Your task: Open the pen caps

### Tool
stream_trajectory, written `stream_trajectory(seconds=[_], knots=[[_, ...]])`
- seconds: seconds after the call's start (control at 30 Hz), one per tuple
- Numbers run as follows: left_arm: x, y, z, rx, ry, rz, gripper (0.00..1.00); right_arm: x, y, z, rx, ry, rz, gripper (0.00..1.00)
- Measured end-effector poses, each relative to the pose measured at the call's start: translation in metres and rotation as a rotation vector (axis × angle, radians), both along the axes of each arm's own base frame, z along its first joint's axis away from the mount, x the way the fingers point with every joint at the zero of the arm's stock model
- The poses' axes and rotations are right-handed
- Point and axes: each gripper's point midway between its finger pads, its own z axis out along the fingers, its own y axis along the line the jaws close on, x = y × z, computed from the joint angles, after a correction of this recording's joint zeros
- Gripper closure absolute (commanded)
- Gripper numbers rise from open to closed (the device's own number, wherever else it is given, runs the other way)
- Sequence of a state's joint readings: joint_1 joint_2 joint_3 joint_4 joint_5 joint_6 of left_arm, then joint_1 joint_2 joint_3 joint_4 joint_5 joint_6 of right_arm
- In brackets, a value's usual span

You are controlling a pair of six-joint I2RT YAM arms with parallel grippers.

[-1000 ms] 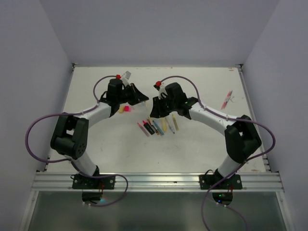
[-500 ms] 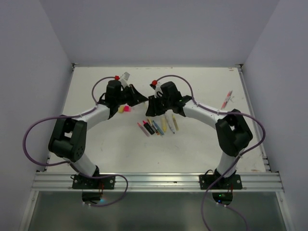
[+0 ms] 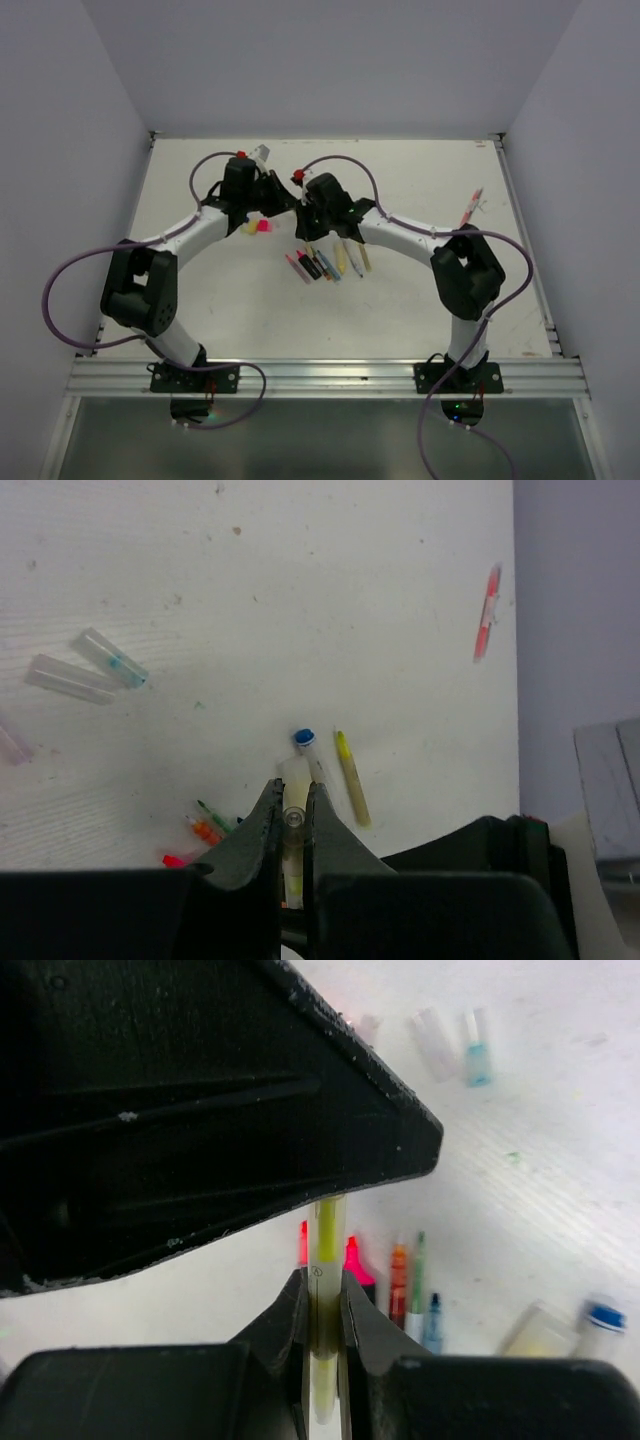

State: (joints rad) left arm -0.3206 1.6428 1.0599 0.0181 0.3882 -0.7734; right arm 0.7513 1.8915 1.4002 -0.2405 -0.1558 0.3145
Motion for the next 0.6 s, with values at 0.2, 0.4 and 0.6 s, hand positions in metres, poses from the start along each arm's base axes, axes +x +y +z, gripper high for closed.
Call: stream_trajectory(seconds=[0.2,0.4,0.6], knots=[[0.001,0.004,0.002,0.065,0.038,0.038,1.00,0.006,-0.006,0.002,-0.184,-0.169,-0.090,1.00],[0.003,0.002,0.003,0.043,0.081,0.050,1.00,0.010,-0.013,0.003,-0.251,-0.235,-0.121,1.00],[0.004,0.009,0.005,-0.007,0.116,0.061,1.00,0.010,-0.009,0.006,-0.230,-0.249,-0.107,1.00]])
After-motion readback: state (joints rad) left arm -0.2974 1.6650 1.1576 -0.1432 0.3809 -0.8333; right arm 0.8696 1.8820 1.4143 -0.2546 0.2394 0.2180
